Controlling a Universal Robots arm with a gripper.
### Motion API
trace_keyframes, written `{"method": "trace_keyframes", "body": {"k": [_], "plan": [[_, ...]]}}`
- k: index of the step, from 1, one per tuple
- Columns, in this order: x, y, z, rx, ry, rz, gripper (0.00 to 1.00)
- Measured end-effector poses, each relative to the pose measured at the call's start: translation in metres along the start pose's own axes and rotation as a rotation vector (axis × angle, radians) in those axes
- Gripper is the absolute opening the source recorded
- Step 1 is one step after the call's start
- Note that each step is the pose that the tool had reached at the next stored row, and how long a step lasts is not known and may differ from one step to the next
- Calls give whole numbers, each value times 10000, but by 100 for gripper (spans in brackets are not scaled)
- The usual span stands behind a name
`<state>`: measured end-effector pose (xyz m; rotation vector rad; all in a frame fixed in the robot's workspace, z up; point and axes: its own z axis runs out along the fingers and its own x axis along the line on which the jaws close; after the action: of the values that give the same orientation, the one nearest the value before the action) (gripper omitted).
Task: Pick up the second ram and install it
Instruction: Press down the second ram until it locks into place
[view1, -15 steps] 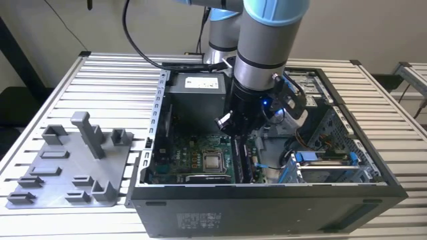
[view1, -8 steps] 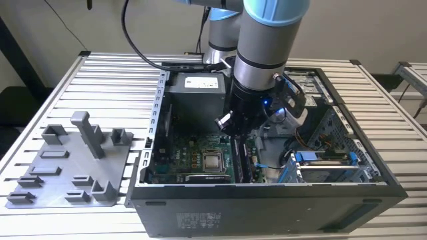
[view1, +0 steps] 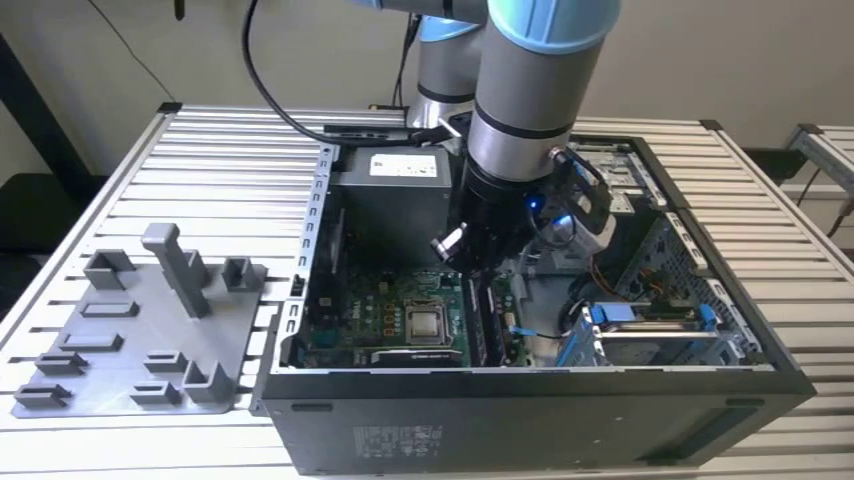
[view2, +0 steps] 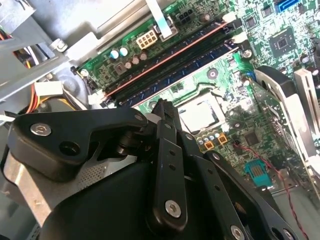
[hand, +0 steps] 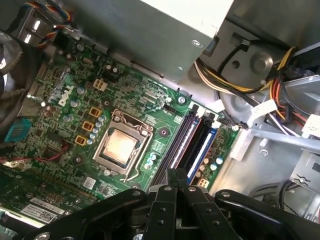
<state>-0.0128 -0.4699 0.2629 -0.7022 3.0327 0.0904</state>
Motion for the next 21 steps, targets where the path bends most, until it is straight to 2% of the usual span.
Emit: {"method": "trace_keyframes", "body": {"k": [10, 14, 21], "plan": [[2, 1, 0, -116, -21, -514, 11], [5, 3, 2, -198, -34, -906, 11], [10, 5, 3, -277, -15, -1651, 11]]}}
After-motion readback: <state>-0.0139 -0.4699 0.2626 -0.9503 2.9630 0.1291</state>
